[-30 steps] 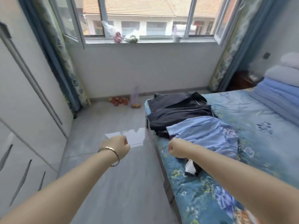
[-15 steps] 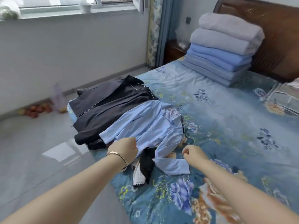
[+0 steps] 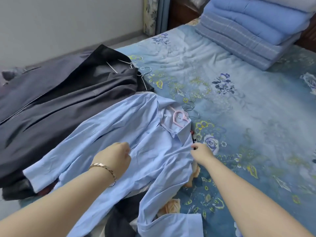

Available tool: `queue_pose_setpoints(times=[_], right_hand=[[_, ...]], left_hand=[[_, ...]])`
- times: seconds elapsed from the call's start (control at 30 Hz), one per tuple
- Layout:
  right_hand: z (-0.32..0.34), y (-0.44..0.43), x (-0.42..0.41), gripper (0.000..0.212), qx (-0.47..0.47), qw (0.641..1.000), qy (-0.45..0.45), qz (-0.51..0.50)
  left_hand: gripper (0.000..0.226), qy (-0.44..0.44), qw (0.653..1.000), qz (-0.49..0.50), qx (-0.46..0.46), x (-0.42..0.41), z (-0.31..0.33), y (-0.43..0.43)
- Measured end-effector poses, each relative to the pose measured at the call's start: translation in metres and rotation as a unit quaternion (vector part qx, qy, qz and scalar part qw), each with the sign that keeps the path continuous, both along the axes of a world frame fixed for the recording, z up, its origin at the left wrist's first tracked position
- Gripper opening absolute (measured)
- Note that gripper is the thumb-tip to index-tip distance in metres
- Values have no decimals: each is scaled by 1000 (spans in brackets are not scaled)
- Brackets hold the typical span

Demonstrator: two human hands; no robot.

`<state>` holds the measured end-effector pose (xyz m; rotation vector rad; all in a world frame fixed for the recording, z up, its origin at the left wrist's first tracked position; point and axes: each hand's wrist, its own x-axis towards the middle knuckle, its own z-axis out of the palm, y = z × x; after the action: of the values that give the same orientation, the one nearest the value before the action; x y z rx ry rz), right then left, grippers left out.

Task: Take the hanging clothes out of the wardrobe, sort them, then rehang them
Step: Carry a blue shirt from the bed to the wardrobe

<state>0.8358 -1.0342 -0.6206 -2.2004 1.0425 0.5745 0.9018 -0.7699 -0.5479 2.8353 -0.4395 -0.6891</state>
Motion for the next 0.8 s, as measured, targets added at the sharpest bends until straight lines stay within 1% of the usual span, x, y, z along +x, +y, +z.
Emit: queue_pose_setpoints(times=[0.07, 0.13, 0.17, 0.23, 0.27, 0.37, 0.47, 0.5, 0.57, 0.6, 0.63, 0.67, 0.73, 0.8], right_hand=[[-28, -9, 23, 45, 5, 999, -7, -32], [-54, -14, 38, 52, 34, 995, -29, -90], [-66, -16, 43, 46, 54, 990, -47, -120], [-82, -16, 51, 13, 74, 981, -73, -161], [-85, -15, 53, 10, 80, 976, -86, -181], [-85, -20, 58, 28, 124, 958, -124, -229], [-62, -17, 64, 21, 171, 934, -162, -269], [-52, -14, 66, 23, 180, 929, -181, -270], [-30, -5, 71, 24, 161, 939, -214, -217], [-18, 1, 72, 19, 140, 945, -232, -183], [-4, 7, 73, 21, 122, 949, -249, -153], [12, 14, 74, 27, 109, 951, -263, -119], [44, 27, 72, 31, 81, 959, -271, -23], [73, 42, 69, 21, 66, 956, -276, 75]], left_hand=[[21, 1, 1000, 7, 3, 11, -20, 0], [21, 9, 1000, 25, -3, 17, -35, 4], [20, 16, 999, 38, -9, 18, -41, 7], [17, 31, 997, 71, -12, 16, -49, 15], [16, 41, 995, 91, -16, 15, -52, 20], [17, 77, 983, 157, -51, 12, -55, 33], [18, 81, 978, 179, -65, 15, -49, 43], [18, 77, 978, 182, -66, 16, -46, 46], [19, 72, 977, 191, -70, 16, -35, 52], [20, 68, 976, 192, -73, 15, -28, 55], [22, 65, 977, 192, -73, 13, -19, 57], [24, 63, 977, 190, -73, 10, -10, 61], [30, 64, 977, 189, -78, 3, 13, 67], [32, 59, 976, 189, -88, -3, 39, 76]])
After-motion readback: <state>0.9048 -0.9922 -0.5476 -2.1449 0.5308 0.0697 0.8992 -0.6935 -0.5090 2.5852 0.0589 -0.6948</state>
